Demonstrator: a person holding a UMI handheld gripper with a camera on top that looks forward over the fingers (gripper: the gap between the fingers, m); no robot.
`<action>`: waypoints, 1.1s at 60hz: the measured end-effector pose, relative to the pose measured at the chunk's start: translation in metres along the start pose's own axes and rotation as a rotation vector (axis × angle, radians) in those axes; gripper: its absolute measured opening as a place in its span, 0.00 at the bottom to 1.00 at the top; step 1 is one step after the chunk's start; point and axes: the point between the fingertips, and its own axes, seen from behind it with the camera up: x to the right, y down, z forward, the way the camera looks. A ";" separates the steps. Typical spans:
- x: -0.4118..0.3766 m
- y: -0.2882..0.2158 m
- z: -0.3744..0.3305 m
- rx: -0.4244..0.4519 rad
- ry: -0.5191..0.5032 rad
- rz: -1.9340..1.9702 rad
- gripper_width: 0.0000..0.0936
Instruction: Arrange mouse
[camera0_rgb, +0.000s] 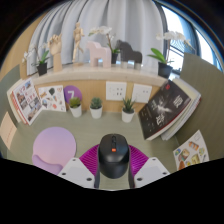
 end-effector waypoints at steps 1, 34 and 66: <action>-0.001 -0.011 -0.005 0.018 0.005 0.001 0.42; -0.200 -0.153 -0.035 0.196 -0.041 -0.047 0.42; -0.242 0.044 0.086 -0.150 -0.038 0.036 0.42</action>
